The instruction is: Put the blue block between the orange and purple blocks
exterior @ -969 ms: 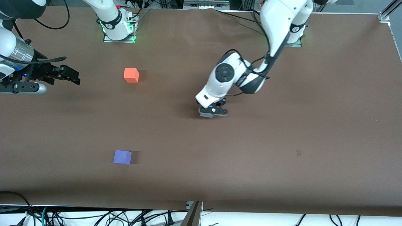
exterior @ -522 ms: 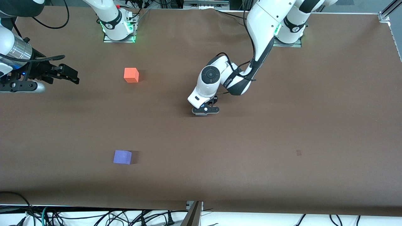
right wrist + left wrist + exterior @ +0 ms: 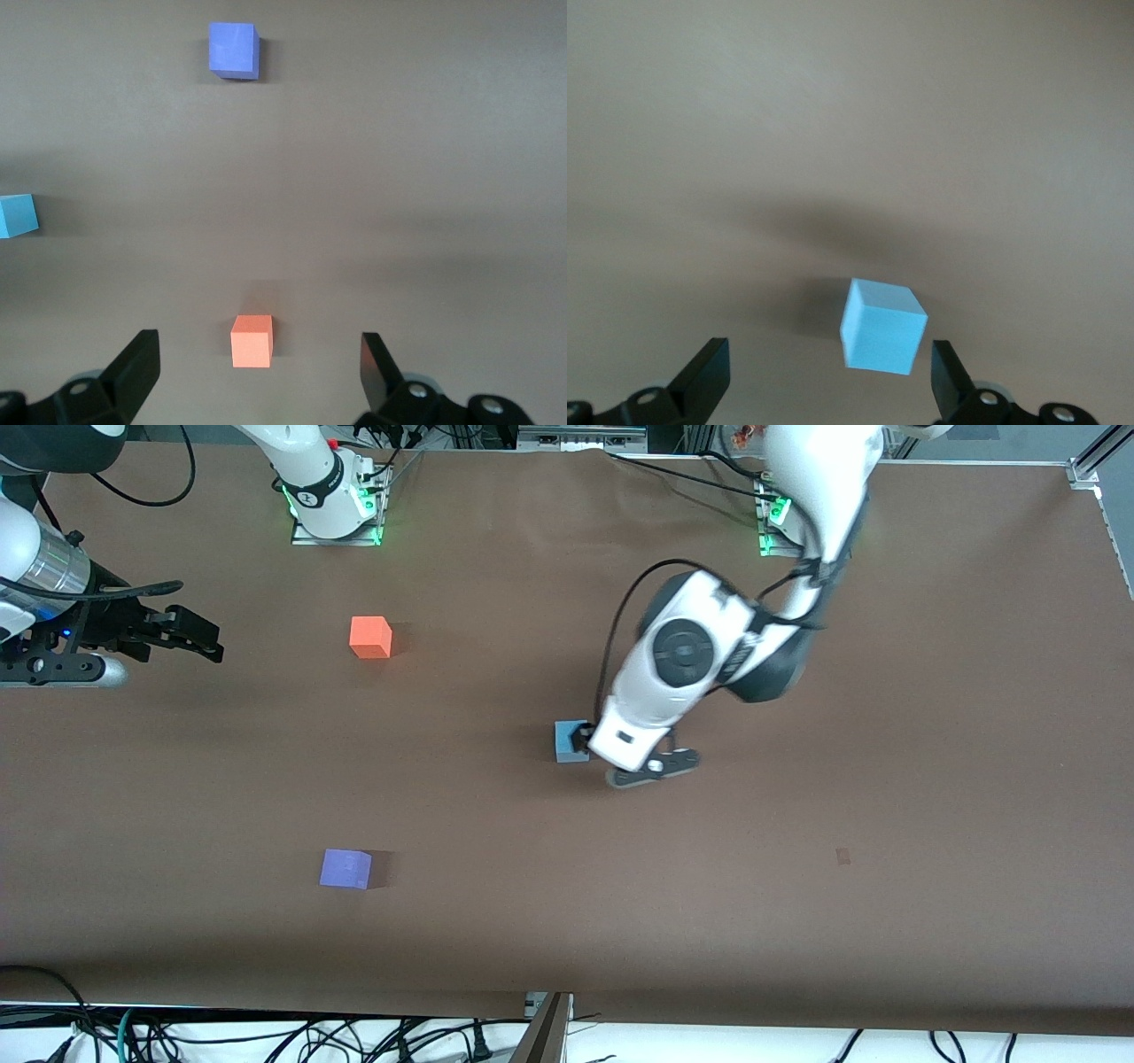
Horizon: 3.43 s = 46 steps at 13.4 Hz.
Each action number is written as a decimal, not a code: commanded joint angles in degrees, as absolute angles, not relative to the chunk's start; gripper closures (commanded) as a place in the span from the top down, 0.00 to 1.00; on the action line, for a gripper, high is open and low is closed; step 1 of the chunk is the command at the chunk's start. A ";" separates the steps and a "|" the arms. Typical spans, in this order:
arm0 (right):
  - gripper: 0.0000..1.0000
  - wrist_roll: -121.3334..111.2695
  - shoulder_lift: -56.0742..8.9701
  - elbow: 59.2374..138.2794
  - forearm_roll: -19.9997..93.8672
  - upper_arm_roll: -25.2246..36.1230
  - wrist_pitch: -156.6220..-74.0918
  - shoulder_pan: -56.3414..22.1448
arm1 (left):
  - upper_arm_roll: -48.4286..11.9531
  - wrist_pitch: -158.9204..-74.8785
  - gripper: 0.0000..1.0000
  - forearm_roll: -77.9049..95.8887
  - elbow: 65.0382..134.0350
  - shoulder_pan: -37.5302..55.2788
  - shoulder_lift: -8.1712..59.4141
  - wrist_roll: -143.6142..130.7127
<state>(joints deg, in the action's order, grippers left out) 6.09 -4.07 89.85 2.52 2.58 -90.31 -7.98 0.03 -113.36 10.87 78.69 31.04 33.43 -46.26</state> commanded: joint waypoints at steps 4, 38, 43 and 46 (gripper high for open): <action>1.00 6.42 -3.60 89.91 4.48 2.02 -89.65 -7.73 | -0.35 -101.26 1.00 5.75 87.26 13.30 18.92 -25.24; 1.00 6.42 -3.69 89.91 4.57 2.11 -89.82 -7.65 | -7.21 -86.84 1.00 1.49 85.25 -9.76 9.75 -5.98; 1.00 5.36 -3.78 88.25 5.79 2.72 -90.00 -7.38 | -7.21 -86.75 1.00 1.49 85.25 -9.76 9.67 -5.89; 1.00 5.97 -3.78 86.57 6.59 2.29 -89.21 -7.56 | -7.21 -86.84 1.00 1.49 85.25 -9.76 9.67 -5.89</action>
<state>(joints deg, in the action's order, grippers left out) 6.03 -3.97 87.70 5.59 2.76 -90.27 -7.95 -6.88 -87.84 2.32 87.09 -9.49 8.84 -7.32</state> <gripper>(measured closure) 0.000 0.000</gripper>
